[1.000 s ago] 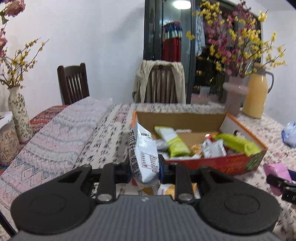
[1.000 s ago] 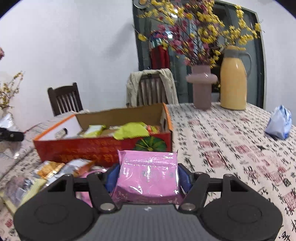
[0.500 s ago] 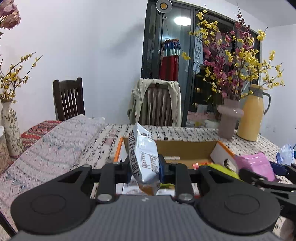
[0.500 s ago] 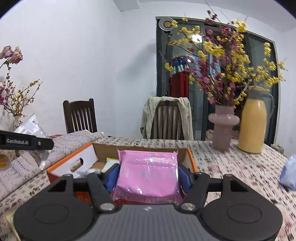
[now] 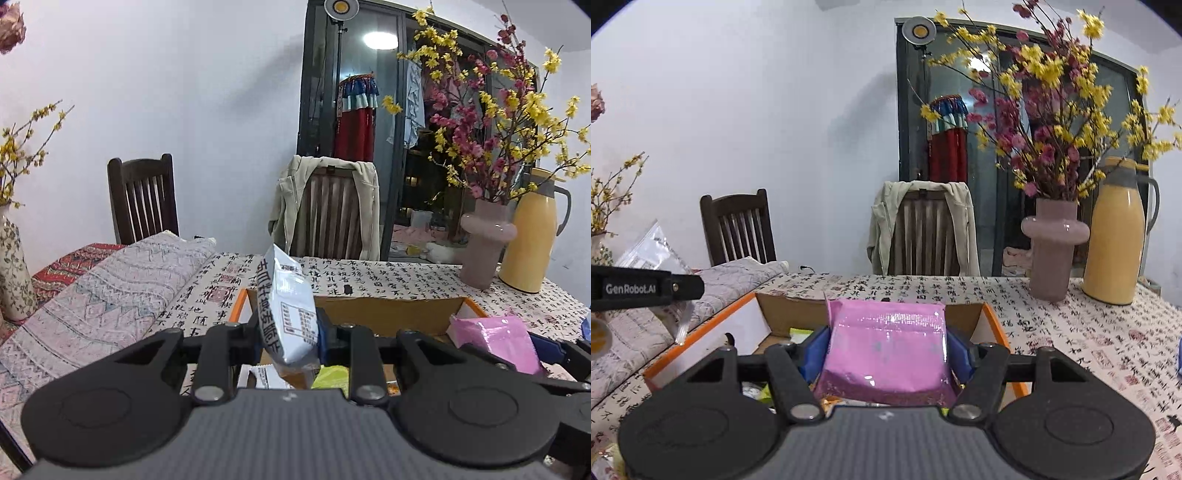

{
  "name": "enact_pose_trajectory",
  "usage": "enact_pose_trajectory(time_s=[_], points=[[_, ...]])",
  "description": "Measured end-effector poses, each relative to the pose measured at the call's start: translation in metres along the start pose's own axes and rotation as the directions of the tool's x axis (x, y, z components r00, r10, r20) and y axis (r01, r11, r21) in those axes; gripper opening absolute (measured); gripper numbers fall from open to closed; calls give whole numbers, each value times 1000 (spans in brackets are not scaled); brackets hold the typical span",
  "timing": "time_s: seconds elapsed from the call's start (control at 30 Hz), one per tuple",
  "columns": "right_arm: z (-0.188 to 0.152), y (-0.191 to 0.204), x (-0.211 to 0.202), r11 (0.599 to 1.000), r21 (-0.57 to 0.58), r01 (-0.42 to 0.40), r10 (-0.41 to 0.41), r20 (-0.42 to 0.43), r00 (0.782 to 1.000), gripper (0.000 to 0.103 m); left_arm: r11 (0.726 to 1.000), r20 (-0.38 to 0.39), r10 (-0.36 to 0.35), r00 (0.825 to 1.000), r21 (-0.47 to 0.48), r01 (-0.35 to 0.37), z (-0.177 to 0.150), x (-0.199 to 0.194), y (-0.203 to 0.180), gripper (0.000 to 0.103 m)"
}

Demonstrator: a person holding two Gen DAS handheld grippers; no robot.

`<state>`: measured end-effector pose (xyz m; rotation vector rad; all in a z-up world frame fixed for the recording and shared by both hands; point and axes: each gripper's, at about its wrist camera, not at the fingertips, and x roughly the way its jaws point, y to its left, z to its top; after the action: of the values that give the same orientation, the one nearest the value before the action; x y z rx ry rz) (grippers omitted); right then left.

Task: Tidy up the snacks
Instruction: 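Carry both packets over the box and open the right gripper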

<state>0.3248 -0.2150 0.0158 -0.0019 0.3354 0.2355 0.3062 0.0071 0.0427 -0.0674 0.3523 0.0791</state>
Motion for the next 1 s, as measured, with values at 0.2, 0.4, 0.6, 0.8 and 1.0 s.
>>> enact_pose_trajectory(time_s=[0.2,0.4,0.6,0.8,1.0], points=[[-8,0,7,1000,-8,-19,19,-26,999,65,1000,-13,-7,1000,-7,7,-6,6,3,27],[-10,0,7,1000,-11,1,-2,-35,999,69,1000,1,-25,1000,-10,25,-10,2,1,28],[-9,-9,1,999,38,-10,12,-39,999,89,999,64,-11,998,-31,13,-10,-11,4,85],[-8,-21,-8,995,101,16,-14,-13,1000,103,997,127,41,991,-72,-32,-10,-23,8,103],[-8,-23,-8,994,110,20,-18,-20,1000,103,997,109,43,993,-70,-36,-11,-20,7,103]])
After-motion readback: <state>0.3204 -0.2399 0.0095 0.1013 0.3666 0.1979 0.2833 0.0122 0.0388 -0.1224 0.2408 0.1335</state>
